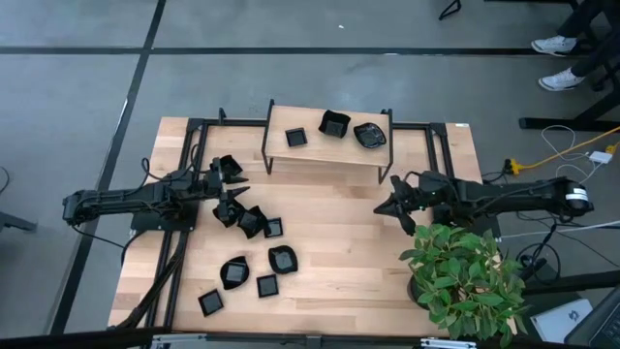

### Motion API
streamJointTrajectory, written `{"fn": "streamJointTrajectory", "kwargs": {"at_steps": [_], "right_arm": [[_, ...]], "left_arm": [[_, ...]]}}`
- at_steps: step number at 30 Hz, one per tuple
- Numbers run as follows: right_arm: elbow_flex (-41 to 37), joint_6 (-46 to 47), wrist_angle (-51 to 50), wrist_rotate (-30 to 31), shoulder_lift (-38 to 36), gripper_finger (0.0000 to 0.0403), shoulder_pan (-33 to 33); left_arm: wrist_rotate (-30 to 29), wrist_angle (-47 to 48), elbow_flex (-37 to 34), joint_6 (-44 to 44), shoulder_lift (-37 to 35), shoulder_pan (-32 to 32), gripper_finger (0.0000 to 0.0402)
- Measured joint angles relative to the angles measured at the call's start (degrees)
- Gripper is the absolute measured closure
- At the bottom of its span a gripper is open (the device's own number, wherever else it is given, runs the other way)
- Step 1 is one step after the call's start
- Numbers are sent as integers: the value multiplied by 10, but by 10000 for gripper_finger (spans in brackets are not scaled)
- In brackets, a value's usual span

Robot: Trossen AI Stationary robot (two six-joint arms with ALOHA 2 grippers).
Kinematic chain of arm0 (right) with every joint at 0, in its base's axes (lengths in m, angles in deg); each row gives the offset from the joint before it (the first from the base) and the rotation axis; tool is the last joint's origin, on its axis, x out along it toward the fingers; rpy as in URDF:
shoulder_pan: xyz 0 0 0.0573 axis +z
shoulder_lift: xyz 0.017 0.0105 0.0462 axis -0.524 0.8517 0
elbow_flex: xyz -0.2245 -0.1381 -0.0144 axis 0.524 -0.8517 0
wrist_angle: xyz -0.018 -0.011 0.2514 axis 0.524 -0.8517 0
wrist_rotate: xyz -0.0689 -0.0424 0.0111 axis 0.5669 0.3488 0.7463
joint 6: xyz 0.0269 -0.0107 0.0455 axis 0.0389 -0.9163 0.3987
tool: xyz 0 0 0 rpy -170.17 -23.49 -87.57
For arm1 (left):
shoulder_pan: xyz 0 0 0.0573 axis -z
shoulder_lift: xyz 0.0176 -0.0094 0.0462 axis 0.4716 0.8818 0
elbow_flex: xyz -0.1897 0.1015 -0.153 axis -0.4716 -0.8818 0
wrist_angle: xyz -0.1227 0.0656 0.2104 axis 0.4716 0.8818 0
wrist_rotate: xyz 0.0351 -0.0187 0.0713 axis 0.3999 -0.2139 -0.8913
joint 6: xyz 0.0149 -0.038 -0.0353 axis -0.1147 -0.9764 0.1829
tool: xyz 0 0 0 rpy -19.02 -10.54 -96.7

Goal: Pick & Place Mini shaped plates
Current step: Stack the distorted square plate on top of the distorted square plate on the shelf

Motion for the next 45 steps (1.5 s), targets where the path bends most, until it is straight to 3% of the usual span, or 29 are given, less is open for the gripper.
{"fn": "streamJointTrajectory", "kwargs": {"at_steps": [4, 12, 20, 29, 36, 43, 45], "right_arm": [[-23, 24, 0, 64, -45, 388, 7], [-37, -28, -10, 83, -101, 370, 10], [-37, -76, -28, 216, -131, 369, 33], [-37, -108, -55, 193, -186, 369, 47], [-37, -149, -90, 102, -240, 369, 47], [-38, -148, -124, 100, -283, 369, 47], [-62, -141, -77, 91, -295, 369, 47]], "left_arm": [[0, 0, 0, 0, 0, 0, 297], [0, 0, 0, 0, 0, 0, 297], [0, 0, 0, 0, 0, 0, 297], [0, 0, 0, 0, 0, 0, 297], [0, 0, 0, 0, 0, 0, 297], [0, 0, 0, 0, 0, 0, 297], [0, 0, 0, 0, 0, 0, 297]]}}
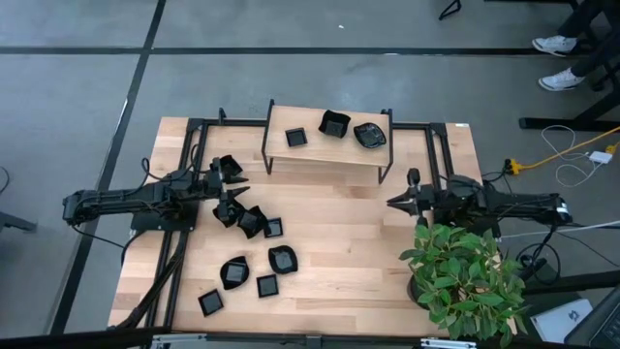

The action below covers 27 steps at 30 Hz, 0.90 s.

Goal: Pick & Place Mini shaped plates
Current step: Stack the distorted square plate on top of the distorted square plate on the shelf

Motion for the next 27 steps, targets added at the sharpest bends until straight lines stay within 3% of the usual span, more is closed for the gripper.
{"fn": "streamJointTrajectory", "kwargs": {"at_steps": [9, 27], "right_arm": [[-21, 7, 28, -18, -33, 369, 0], [-21, 10, 18, 60, 20, 369, -6]], "left_arm": [[0, 0, 0, 0, 0, 0, 297], [0, 0, 0, 0, 0, 0, 297]]}}
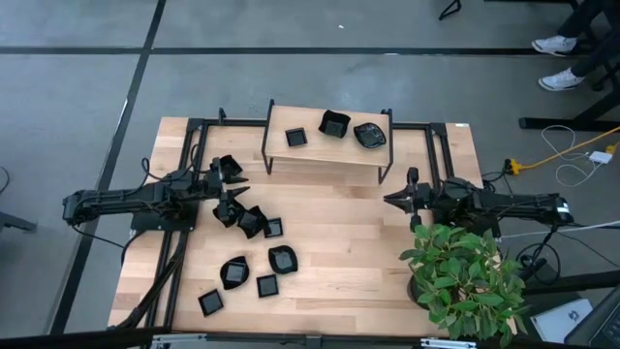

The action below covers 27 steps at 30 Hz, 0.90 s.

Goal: Pick & Place Mini shaped plates
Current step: Stack the distorted square plate on top of the distorted square plate on the shelf

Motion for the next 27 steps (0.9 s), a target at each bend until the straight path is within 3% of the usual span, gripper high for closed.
{"fn": "streamJointTrajectory", "kwargs": {"at_steps": [27], "right_arm": [[0, 28, 1, 0, 0, 369, 0]], "left_arm": [[0, 0, 0, 0, 0, 0, 297]]}}
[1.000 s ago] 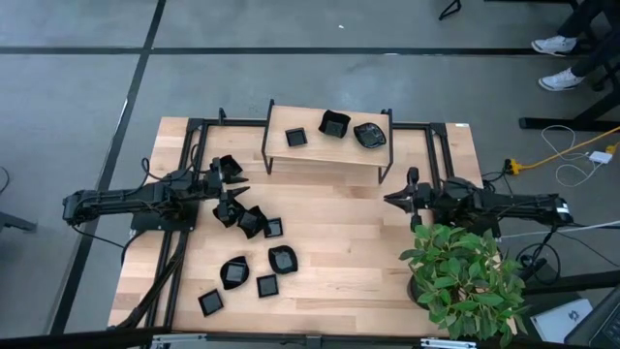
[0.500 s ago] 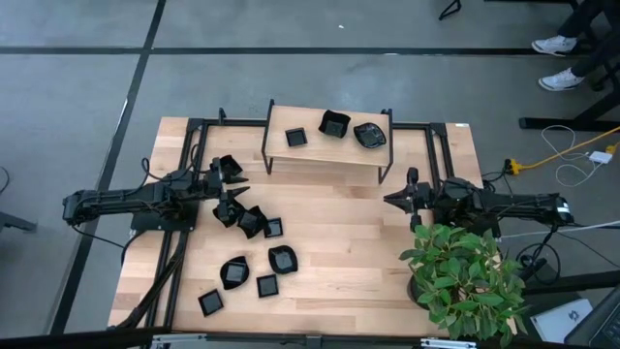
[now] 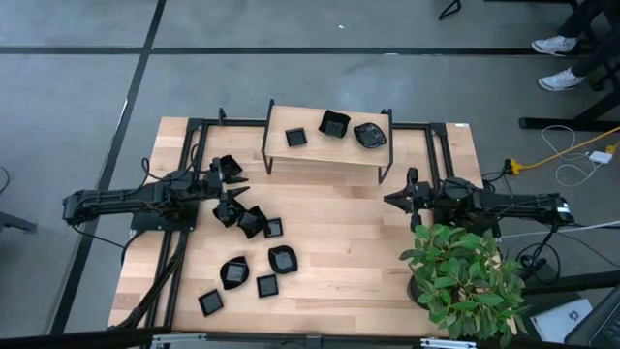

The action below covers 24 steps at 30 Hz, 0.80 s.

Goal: Pick & Place Mini shaped plates
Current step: Stack the distorted square plate on top of the distorted square plate on the shelf

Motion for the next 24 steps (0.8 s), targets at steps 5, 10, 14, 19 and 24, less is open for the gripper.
{"fn": "streamJointTrajectory", "kwargs": {"at_steps": [5, 10, 14, 19, 24], "right_arm": [[0, 0, 0, 0, 0, 369, 0], [0, 0, 0, 0, 0, 369, 0], [0, 0, 0, 0, 0, 369, 0], [0, 1, 0, 0, 0, 369, 0], [0, 0, 0, 0, 0, 369, 0]], "left_arm": [[0, 0, 0, 0, 0, 0, 297], [0, 0, 0, 0, 0, 0, 297], [0, -4, 0, -5, 0, 0, 297], [0, -10, 0, -80, 0, 0, 297], [0, -12, 1, -73, 0, 0, 297]]}}
